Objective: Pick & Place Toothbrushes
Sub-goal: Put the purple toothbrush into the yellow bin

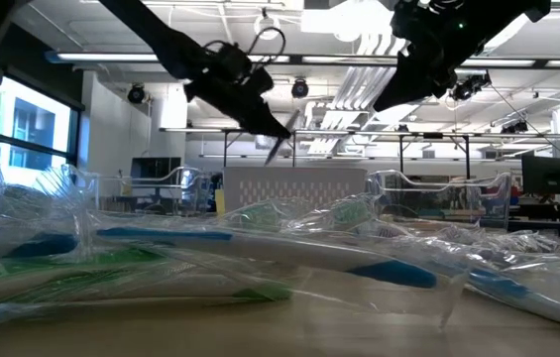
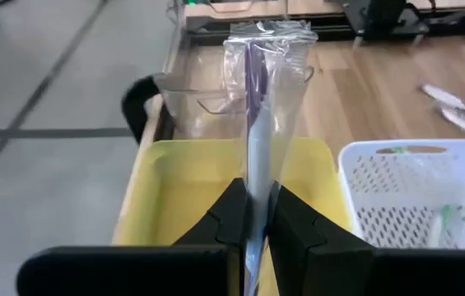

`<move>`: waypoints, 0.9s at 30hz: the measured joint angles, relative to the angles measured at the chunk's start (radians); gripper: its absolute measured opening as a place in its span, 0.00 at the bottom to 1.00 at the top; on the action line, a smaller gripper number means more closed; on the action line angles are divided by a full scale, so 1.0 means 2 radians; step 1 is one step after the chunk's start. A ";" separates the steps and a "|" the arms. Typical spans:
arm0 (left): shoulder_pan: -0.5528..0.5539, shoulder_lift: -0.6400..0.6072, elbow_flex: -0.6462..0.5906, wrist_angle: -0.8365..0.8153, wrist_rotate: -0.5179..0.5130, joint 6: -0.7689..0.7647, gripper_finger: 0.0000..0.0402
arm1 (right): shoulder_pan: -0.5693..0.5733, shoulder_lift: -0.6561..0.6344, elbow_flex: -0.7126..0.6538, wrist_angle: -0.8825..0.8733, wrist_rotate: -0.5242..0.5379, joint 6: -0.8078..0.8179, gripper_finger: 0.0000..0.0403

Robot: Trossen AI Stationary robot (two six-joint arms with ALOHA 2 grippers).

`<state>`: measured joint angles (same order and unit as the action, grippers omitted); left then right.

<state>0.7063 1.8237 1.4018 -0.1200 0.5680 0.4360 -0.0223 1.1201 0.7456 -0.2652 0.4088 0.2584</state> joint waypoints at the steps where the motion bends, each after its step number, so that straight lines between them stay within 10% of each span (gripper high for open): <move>1: 0.000 0.010 0.009 -0.011 0.016 -0.002 0.05 | 0.000 0.000 0.000 0.000 0.000 0.000 0.00; 27: -0.013 0.068 0.068 -0.102 -0.055 -0.022 0.05 | 0.000 0.000 0.000 -0.008 -0.012 0.000 0.00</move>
<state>0.6801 1.9587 1.5387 -0.3240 0.4574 0.3917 -0.0219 1.1202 0.7456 -0.2810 0.3851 0.2581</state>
